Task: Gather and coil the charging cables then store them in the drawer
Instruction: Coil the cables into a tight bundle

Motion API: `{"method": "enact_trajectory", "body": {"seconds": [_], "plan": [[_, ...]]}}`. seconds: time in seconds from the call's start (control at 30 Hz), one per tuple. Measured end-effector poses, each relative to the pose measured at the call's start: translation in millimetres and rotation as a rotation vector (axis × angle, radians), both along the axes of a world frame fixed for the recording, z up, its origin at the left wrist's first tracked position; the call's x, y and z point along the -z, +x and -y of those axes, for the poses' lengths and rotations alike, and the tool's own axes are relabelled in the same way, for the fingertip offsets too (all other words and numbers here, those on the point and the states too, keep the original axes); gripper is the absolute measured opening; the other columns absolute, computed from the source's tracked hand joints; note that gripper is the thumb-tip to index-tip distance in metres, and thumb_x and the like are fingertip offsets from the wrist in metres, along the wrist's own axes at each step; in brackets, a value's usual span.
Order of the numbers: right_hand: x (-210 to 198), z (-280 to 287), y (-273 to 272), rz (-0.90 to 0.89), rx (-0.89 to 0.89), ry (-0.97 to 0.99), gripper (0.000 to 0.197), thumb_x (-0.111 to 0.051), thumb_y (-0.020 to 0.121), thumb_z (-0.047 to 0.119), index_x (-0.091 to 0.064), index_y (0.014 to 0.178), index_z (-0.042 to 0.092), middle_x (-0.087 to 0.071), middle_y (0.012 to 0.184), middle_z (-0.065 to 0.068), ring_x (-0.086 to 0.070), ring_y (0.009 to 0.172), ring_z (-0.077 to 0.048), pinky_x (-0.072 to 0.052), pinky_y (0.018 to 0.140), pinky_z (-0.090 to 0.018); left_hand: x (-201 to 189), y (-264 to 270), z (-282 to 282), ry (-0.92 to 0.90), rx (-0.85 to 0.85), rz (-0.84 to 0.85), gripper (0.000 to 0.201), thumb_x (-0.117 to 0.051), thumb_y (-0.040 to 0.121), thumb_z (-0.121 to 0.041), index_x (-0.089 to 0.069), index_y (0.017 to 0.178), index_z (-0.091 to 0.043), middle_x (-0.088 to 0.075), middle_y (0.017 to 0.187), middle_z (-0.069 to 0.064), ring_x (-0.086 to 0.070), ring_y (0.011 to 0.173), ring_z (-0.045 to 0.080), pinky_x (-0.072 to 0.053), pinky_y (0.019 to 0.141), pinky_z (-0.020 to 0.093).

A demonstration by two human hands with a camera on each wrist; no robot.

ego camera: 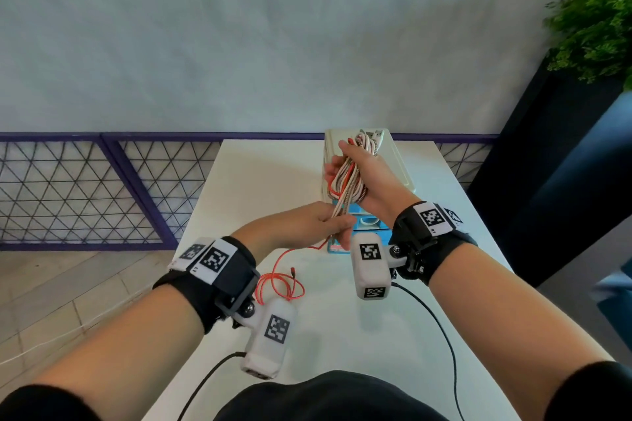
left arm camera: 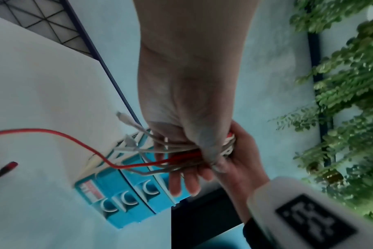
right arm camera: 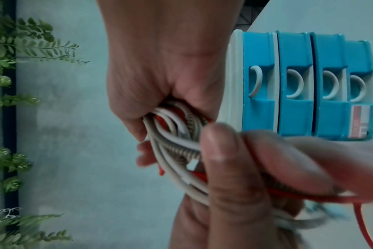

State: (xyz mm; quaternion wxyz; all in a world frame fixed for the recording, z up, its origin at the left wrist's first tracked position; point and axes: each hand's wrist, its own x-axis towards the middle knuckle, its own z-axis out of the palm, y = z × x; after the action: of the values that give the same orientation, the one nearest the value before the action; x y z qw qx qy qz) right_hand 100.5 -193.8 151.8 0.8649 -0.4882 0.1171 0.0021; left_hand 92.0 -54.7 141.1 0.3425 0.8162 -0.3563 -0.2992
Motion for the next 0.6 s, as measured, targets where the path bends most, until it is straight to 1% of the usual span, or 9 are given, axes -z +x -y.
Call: {"method": "enact_trajectory", "body": {"seconds": [0.07, 0.1, 0.17, 0.2, 0.3, 0.37, 0.43, 0.5, 0.6], "plan": [[-1, -1, 2, -0.004, 0.037, 0.066, 0.03, -0.056, 0.096, 0.023, -0.048, 0.068, 0.014, -0.05, 0.048, 0.003, -0.053, 0.041, -0.01, -0.051, 0.053, -0.026, 9, -4, -1, -0.06, -0.019, -0.015, 0.044, -0.038, 0.1, -0.035, -0.057, 0.074, -0.004, -0.057, 0.058, -0.011, -0.046, 0.048, -0.003, -0.036, 0.055, 0.013], [-2, 0, 2, -0.014, 0.056, 0.061, 0.035, -0.056, 0.096, 0.024, -0.044, 0.063, 0.016, -0.043, 0.044, 0.005, -0.047, 0.036, -0.009, -0.047, 0.048, -0.024, 14, -4, -2, -0.085, -0.022, -0.021, 0.045, -0.04, 0.099, -0.037, -0.055, 0.072, -0.004, -0.056, 0.058, -0.006, -0.045, 0.047, -0.001, -0.036, 0.054, 0.017], [-4, 2, 2, -0.032, 0.078, 0.027, 0.041, -0.056, 0.095, 0.027, -0.039, 0.059, 0.018, -0.037, 0.039, 0.007, -0.04, 0.031, -0.008, -0.042, 0.042, -0.022, 18, -3, -4, -0.137, -0.026, -0.051, 0.043, -0.042, 0.097, -0.041, -0.05, 0.065, -0.013, -0.054, 0.056, 0.0, -0.047, 0.047, 0.005, -0.036, 0.054, 0.021], [-4, 4, 1, -0.036, 0.088, 0.026, 0.041, -0.056, 0.095, 0.027, -0.038, 0.059, 0.019, -0.035, 0.038, 0.007, -0.039, 0.03, -0.008, -0.042, 0.041, -0.022, 17, -1, -5, -0.159, -0.025, -0.068, 0.041, -0.043, 0.096, -0.041, -0.05, 0.064, -0.017, -0.055, 0.055, 0.002, -0.047, 0.047, 0.007, -0.036, 0.055, 0.019], [0, 8, 1, -0.033, 0.122, 0.049, 0.036, -0.056, 0.096, 0.024, -0.039, 0.064, 0.019, -0.034, 0.039, 0.007, -0.036, 0.03, -0.007, -0.041, 0.039, -0.021, 10, 3, -8, -0.148, -0.007, -0.113, 0.036, -0.041, 0.097, -0.039, -0.058, 0.075, -0.015, -0.055, 0.059, 0.006, -0.053, 0.055, 0.01, -0.038, 0.053, 0.013], [1, 11, 2, -0.033, 0.131, 0.031, 0.034, -0.056, 0.096, 0.023, -0.04, 0.065, 0.02, -0.035, 0.04, 0.008, -0.036, 0.031, -0.006, -0.041, 0.039, -0.021, 6, 6, -11, -0.07, 0.063, -0.174, 0.043, -0.031, 0.099, -0.04, -0.059, 0.084, -0.012, -0.052, 0.062, 0.006, -0.065, 0.075, 0.019, -0.039, 0.053, 0.011], [2, 17, 2, -0.044, 0.133, 0.009, 0.037, -0.054, 0.097, 0.025, -0.039, 0.064, 0.02, -0.034, 0.039, 0.008, -0.036, 0.031, -0.007, -0.04, 0.041, -0.022, 6, 10, -15, 0.013, 0.123, -0.207, 0.045, -0.026, 0.099, -0.044, -0.057, 0.088, -0.013, -0.051, 0.064, 0.002, -0.067, 0.089, 0.018, -0.038, 0.051, 0.015], [1, 21, 1, -0.052, 0.129, 0.015, 0.039, -0.053, 0.097, 0.027, -0.038, 0.062, 0.02, -0.034, 0.038, 0.007, -0.037, 0.031, -0.007, -0.041, 0.041, -0.022, 6, 13, -18, 0.017, 0.137, -0.225, 0.039, -0.029, 0.097, -0.045, -0.055, 0.086, -0.018, -0.051, 0.065, -0.002, -0.067, 0.09, 0.014, -0.035, 0.052, 0.019], [0, 26, 0, -0.061, 0.112, 0.017, 0.041, -0.054, 0.097, 0.027, -0.038, 0.06, 0.019, -0.036, 0.038, 0.007, -0.039, 0.031, -0.007, -0.042, 0.042, -0.022, 5, 16, -20, 0.006, 0.146, -0.203, 0.039, -0.036, 0.087, -0.055, -0.057, 0.087, -0.023, -0.053, 0.067, -0.005, -0.067, 0.096, 0.015, -0.034, 0.054, 0.018]]}}
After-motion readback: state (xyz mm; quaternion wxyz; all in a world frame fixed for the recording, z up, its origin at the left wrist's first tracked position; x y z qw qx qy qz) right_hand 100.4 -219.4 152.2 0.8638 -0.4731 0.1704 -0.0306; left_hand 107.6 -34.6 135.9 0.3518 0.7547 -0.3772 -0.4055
